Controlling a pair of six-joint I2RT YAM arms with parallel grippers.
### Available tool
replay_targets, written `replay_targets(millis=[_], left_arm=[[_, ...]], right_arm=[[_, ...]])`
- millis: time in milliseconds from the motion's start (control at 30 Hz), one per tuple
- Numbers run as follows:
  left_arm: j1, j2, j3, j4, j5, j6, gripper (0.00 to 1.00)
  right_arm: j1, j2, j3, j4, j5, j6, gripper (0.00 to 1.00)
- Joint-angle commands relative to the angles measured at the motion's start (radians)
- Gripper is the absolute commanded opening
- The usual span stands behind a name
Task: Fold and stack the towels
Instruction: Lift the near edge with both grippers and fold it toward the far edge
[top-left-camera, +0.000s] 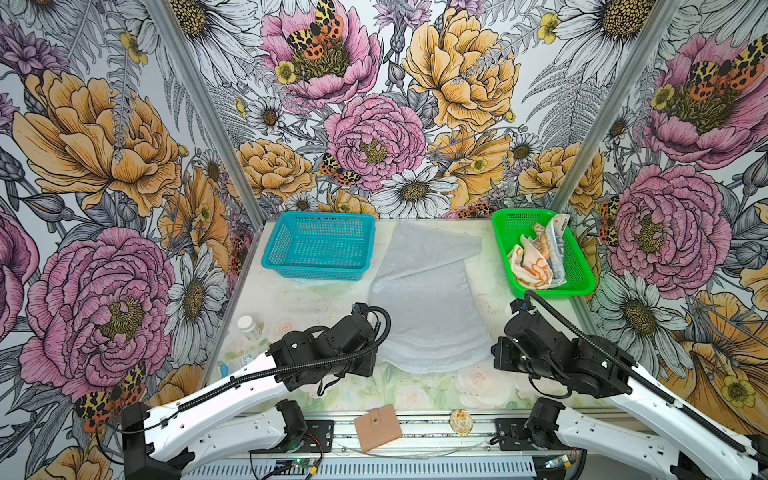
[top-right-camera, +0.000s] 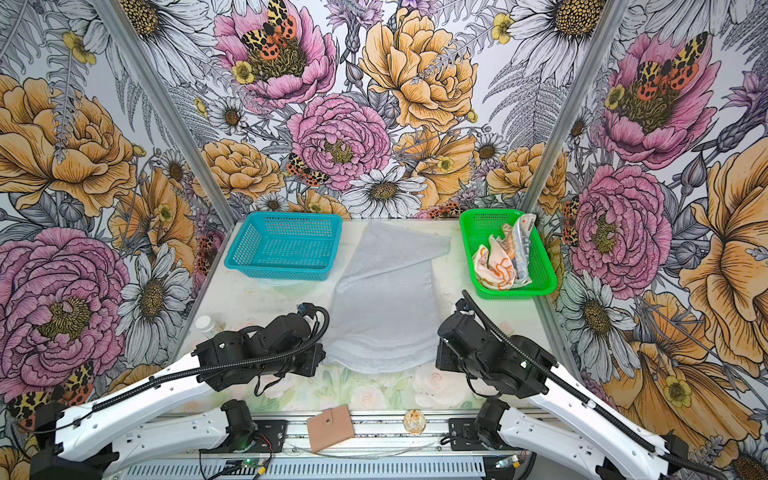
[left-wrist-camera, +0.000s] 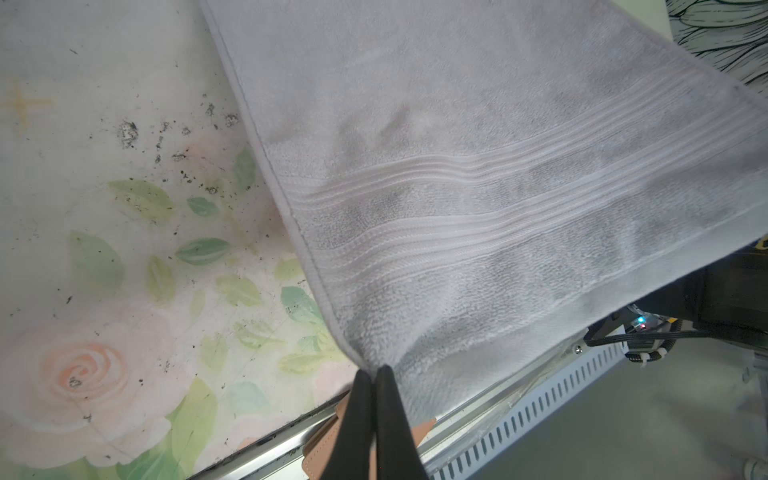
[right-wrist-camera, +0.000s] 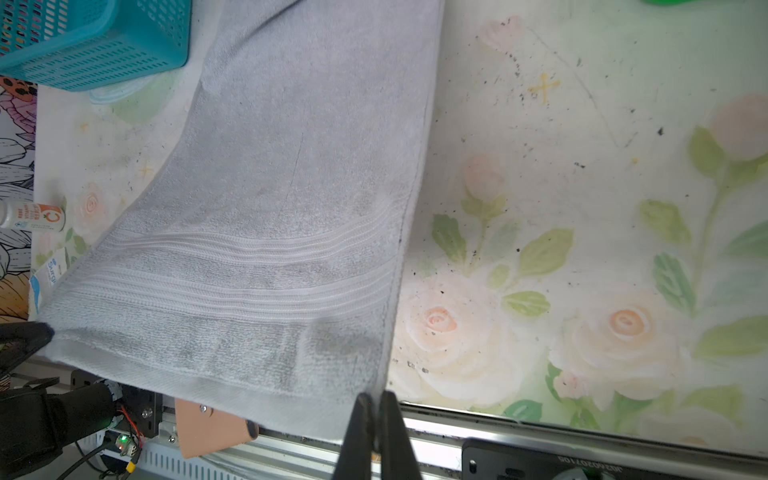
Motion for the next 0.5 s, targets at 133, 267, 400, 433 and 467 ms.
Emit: replay_targets(millis=[133,267,400,433,467], left_arm=[[-0.027,-0.064,0.071,-0.063,0.028,0.094,0.00],[-0.041,-0.089,0.138,-0.090,0.032,0.132,0.00],[-0.058,-0.112,0.212,-0.091,0.051,0.177,0.00],[-0.059,-0.116,0.230,-0.092,0.053,0.188,0.00],[-0.060,-0.116,0.243,-0.093,0.054,0.195,0.00]], right_arm=[[0.011,-0.008,0.198,-0.149,0.039,-0.073,0.00],[0.012,-0.005,0.258,-0.150,0.013,-0.102,0.00],[0.015,0.000,0.308,-0.096,-0.028,-0.147,0.00],[0.016,0.001,0.321,-0.079,-0.040,-0.159,0.00],[0.017,0.005,0.336,-0.075,-0.044,-0.163,0.00]])
